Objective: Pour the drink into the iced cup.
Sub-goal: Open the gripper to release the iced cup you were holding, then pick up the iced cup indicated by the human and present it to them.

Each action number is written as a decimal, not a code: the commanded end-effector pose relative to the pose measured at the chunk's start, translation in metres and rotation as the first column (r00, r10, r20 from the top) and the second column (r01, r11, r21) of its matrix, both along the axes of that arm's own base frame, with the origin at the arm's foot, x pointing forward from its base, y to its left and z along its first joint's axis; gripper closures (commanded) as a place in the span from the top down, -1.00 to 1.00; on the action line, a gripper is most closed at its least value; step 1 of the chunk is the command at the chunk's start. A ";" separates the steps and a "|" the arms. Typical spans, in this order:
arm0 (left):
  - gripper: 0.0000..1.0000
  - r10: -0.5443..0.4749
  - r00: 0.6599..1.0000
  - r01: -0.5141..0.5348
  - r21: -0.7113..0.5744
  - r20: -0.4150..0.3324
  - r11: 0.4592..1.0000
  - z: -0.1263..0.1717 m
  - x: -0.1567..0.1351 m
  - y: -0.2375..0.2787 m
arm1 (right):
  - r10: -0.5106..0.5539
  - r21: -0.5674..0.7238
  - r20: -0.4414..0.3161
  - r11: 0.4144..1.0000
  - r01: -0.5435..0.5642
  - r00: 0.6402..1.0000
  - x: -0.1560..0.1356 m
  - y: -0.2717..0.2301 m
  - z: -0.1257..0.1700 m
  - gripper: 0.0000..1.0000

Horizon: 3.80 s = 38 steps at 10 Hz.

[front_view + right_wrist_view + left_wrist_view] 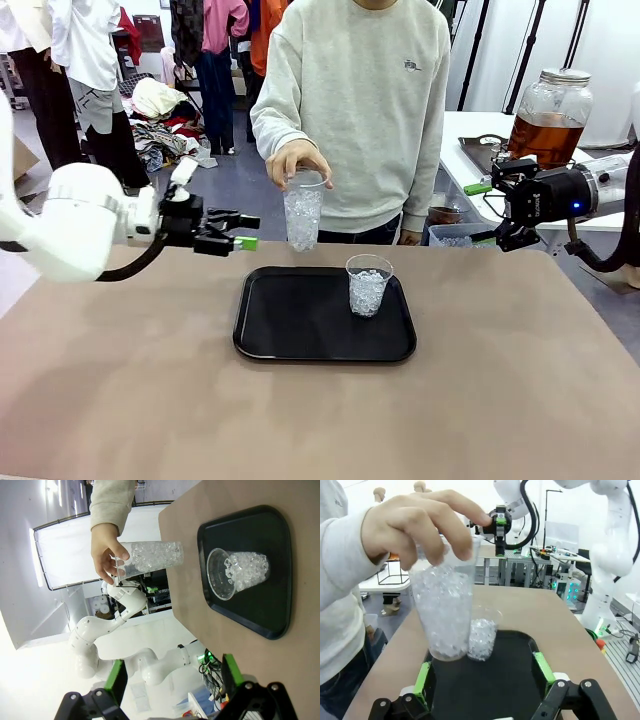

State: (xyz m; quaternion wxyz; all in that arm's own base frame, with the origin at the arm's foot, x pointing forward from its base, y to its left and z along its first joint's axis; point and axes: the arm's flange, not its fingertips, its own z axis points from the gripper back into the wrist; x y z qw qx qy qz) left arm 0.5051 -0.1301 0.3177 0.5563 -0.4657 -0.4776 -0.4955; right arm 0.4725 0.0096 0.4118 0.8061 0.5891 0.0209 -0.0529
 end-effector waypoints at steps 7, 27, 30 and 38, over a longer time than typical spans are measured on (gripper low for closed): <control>1.00 0.016 0.997 -0.014 -0.028 0.081 0.999 -0.014 -0.040 0.058 | -0.001 0.002 0.001 1.000 0.001 1.000 0.000 0.000 0.001 1.00; 1.00 0.034 0.998 -0.033 -0.017 0.045 0.999 -0.017 -0.030 0.051 | -0.001 0.002 0.001 1.000 0.001 1.000 0.000 0.000 0.001 1.00; 1.00 0.034 0.998 -0.033 -0.017 0.045 0.999 -0.017 -0.030 0.051 | -0.001 0.002 0.001 1.000 0.001 1.000 0.000 0.000 0.001 1.00; 1.00 0.034 0.998 -0.033 -0.017 0.045 0.999 -0.017 -0.030 0.051 | -0.001 0.002 0.001 1.000 0.001 1.000 0.000 0.000 0.001 1.00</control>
